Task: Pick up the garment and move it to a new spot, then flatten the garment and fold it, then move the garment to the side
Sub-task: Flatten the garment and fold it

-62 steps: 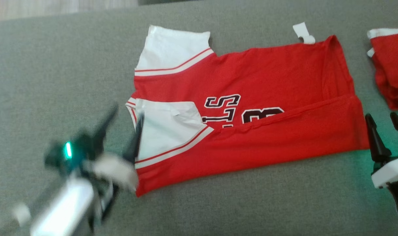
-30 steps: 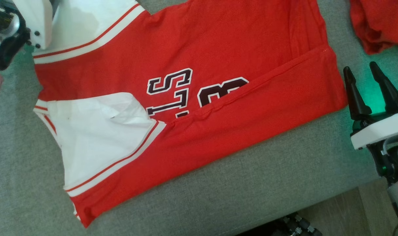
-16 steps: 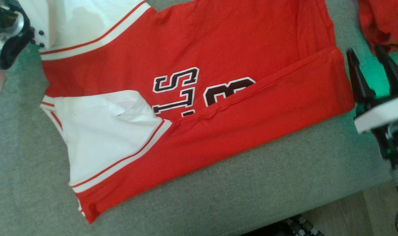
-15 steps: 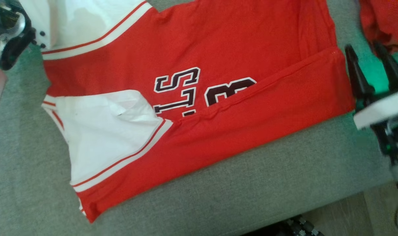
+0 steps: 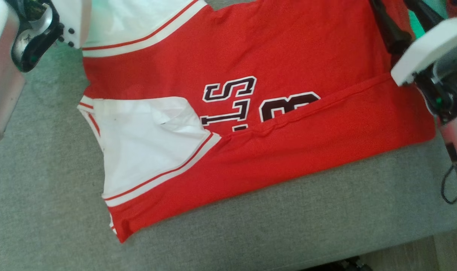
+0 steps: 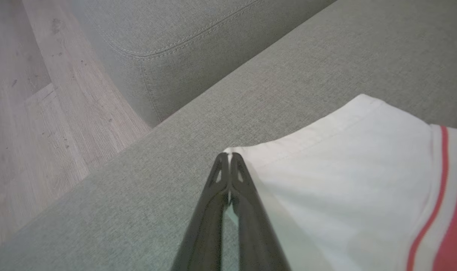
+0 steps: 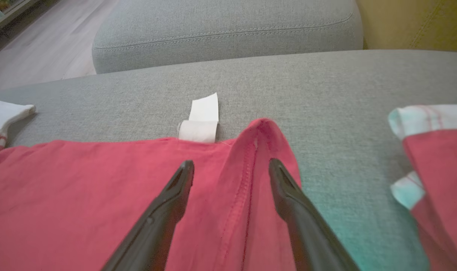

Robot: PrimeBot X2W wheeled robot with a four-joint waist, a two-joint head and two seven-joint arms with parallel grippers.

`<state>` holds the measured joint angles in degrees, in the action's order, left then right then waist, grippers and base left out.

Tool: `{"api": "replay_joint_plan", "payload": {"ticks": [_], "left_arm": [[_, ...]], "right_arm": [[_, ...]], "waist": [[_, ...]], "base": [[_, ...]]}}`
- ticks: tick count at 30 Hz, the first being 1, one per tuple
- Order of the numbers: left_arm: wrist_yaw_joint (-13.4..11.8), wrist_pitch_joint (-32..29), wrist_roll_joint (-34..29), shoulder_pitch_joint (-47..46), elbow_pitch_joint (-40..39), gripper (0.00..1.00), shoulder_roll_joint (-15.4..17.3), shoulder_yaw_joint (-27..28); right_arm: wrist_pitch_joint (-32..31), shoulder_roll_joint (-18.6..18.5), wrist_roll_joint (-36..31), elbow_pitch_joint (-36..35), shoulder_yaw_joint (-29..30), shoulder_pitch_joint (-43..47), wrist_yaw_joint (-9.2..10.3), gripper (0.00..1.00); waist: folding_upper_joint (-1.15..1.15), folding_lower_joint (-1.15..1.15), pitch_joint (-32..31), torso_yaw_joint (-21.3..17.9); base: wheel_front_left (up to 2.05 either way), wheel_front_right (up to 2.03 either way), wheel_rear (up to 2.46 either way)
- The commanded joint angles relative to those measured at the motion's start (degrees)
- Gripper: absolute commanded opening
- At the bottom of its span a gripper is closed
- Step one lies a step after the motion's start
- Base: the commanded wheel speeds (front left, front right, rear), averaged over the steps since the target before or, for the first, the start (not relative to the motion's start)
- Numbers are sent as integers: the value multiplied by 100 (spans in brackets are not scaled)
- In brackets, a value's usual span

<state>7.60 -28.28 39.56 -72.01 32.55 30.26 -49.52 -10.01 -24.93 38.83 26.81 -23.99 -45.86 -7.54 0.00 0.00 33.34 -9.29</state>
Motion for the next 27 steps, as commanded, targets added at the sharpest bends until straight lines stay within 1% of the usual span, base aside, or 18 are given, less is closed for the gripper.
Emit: {"api": "replay_joint_plan", "payload": {"ticks": [1, 5, 11, 13, 15, 17, 18, 19, 20, 24, 27], "left_arm": [[-11, 44, 60, -361, -161, 0, 188, 151], [-11, 106, 105, -458, -186, 0, 163, 24], [-11, 213, 164, -572, -181, 0, 135, -142], [-11, 257, 178, -604, -158, 0, 132, -193], [-11, 293, 196, -624, -128, 0, 132, -242], [-11, 326, 219, -640, -95, 0, 135, -281], [-11, 342, 232, -646, -78, 0, 137, -300], [-11, 357, 245, -652, -61, 0, 142, -319], [-11, 372, 259, -658, -44, 0, 145, -337], [-11, 471, 300, -678, 25, 0, 156, -392], [-11, 679, 265, -689, 45, 0, 190, -430]], "right_arm": [[-35, 2, 37, 16, -37, -91, 5, 100], [-64, 173, 98, 499, -80, -480, 5, 100], [62, 272, 145, 1075, -193, -948, 5, 100], [123, 272, 167, 1223, -235, -1066, 5, 80], [174, 266, 191, 1374, -274, -1150, 5, 45], [225, 265, 215, 1517, -304, -1214, 5, 29], [247, 268, 234, 1584, -317, -1239, 5, 18], [267, 270, 248, 1641, -336, -1262, 5, 5], [289, 264, 258, 1697, -352, -1283, 5, 0], [399, 224, 295, 1883, -407, -1351, 5, 0], [526, 209, 367, 1944, -429, -1413, 5, 0]], "waist": [[0, 0, 18, 50], [0, 0, 49, 117], [0, 0, 86, 201], [0, 0, 87, 228], [0, 0, 77, 255], [0, 0, 65, 278], [0, 0, 57, 288], [0, 0, 50, 295], [0, 0, 44, 303], [0, 0, 11, 326], [0, 0, -26, 328]], "base": [[0, 0, 0], [0, 0, 0], [0, 0, 0], [0, 0, 0], [0, 0, 0], [0, 0, 0], [0, 0, 0], [0, 0, 0], [0, 0, 0], [0, 0, 0], [0, 0, 0]]}}
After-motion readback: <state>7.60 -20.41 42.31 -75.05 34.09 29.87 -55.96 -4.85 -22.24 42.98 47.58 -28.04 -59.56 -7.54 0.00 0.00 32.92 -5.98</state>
